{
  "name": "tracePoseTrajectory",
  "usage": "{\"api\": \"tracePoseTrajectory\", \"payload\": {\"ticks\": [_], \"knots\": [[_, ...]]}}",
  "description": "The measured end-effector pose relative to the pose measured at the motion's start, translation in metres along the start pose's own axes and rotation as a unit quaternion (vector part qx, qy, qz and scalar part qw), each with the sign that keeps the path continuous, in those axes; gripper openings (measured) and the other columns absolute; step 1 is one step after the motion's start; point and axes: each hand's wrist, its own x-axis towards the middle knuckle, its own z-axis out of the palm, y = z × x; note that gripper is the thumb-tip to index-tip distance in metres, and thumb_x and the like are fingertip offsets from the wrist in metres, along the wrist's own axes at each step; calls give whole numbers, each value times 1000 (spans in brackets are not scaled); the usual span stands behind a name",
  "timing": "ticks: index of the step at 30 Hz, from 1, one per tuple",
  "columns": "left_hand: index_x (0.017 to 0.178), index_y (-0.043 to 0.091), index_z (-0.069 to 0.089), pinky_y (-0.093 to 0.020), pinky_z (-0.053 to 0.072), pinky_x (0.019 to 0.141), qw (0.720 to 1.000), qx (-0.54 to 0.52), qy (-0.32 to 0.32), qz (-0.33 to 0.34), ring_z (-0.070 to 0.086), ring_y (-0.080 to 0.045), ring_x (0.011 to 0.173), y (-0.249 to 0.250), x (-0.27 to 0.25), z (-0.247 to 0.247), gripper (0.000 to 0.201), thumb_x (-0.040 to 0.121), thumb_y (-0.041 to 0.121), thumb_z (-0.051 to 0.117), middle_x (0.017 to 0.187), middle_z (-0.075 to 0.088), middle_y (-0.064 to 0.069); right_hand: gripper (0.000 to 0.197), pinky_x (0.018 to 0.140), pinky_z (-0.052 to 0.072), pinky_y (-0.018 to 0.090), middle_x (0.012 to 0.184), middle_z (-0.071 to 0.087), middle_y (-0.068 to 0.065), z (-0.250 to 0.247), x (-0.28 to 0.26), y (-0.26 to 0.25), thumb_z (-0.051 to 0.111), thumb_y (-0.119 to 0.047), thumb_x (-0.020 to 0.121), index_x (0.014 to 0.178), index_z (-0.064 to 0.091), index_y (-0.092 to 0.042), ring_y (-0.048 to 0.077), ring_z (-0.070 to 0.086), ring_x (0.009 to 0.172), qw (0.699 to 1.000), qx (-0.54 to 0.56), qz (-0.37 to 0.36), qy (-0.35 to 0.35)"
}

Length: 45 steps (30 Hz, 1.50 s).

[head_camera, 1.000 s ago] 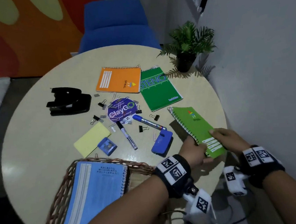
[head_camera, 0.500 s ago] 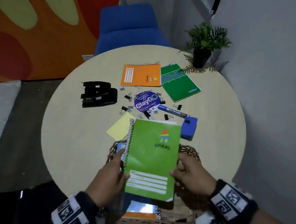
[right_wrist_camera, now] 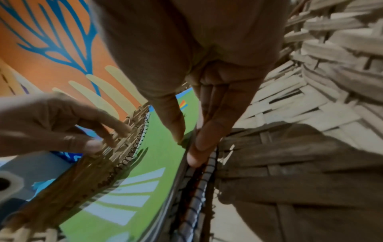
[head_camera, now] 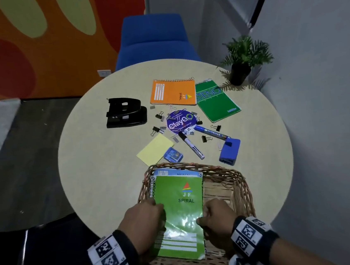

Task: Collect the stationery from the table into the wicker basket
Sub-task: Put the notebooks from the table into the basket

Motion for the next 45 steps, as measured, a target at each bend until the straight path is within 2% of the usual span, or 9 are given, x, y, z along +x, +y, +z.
{"api": "tracePoseTrajectory", "payload": {"ticks": [9, 16, 19, 23, 25, 28, 36, 41, 45], "knots": [[105, 19, 64, -39, 54, 87, 981, 28, -141, 130, 66, -27, 97, 3, 22, -2, 27, 86, 19, 44, 106, 64, -5, 16, 70, 50, 27, 73, 69, 0, -40, -3, -7, 61, -29, 74, 67, 64, -16, 16, 65, 75, 1000, -19, -7, 9], [119, 22, 63, -24, 49, 93, 951, -299, 20, 74, 62, -6, 99, 18, 113, -104, 29, 93, 30, 54, 113, 66, 7, 13, 54, 46, 14, 61, 70, 3, -179, 52, 10, 69, -22, 81, 69, 68, -16, 8, 63, 54, 979, 153, -19, 129], [110, 17, 65, -29, 52, 86, 862, -504, 57, -6, 62, -18, 98, 38, 191, -133, 19, 94, 17, 54, 109, 67, -5, 8, 69, 55, 30, 80, 73, 10, -229, 124, 33, 72, -20, 79, 75, 69, -14, 24, 67, 73, 958, 216, 8, 190], [111, 6, 61, -32, 57, 82, 622, -766, 5, -163, 58, -28, 99, 86, 283, -152, 20, 94, 13, 52, 112, 60, -14, 17, 92, 52, 42, 110, 68, 15, -265, 221, 54, 71, -26, 80, 94, 66, -18, 30, 64, 97, 950, 227, 49, 207], [114, 7, 59, -38, 54, 90, 577, -783, -5, -233, 57, -30, 98, 106, 323, -154, 23, 92, 16, 55, 114, 58, -15, 41, 97, 45, 36, 129, 58, 17, -278, 252, 58, 65, -23, 86, 122, 57, -6, 32, 57, 116, 966, 136, 76, 204], [130, -4, 46, -33, 47, 86, 636, -720, -6, -278, 56, -32, 106, 124, 358, -155, 44, 94, 21, 52, 124, 54, -19, 58, 97, 43, 35, 141, 46, 18, -287, 281, 67, 60, -24, 89, 137, 40, 0, 34, 49, 126, 974, 76, 109, 183], [136, -1, 41, -32, 43, 86, 675, -670, -32, -307, 51, -32, 123, 125, 386, -145, 48, 96, 25, 48, 140, 46, -18, 23, 70, 40, 28, 87, 59, 17, -286, 305, 81, 57, -17, 86, 95, 61, 4, 28, 56, 76, 972, 115, 127, 162], [128, -6, 52, -37, 45, 100, 700, -668, -23, -249, 52, -34, 125, 123, 384, -135, 41, 93, 16, 50, 136, 53, -22, 26, 85, 44, 34, 117, 61, 23, -289, 268, 76, 45, -4, 94, 118, 54, 2, 35, 59, 104, 952, 172, 58, 247], [124, -6, 54, -38, 49, 98, 701, -680, -5, -215, 59, -33, 112, 122, 364, -135, 42, 91, 19, 52, 129, 58, -21, 15, 53, 49, 20, 107, 60, 14, -281, 202, 57, 42, -4, 96, 110, 48, -9, 19, 55, 71, 933, 270, -34, 238]]}}
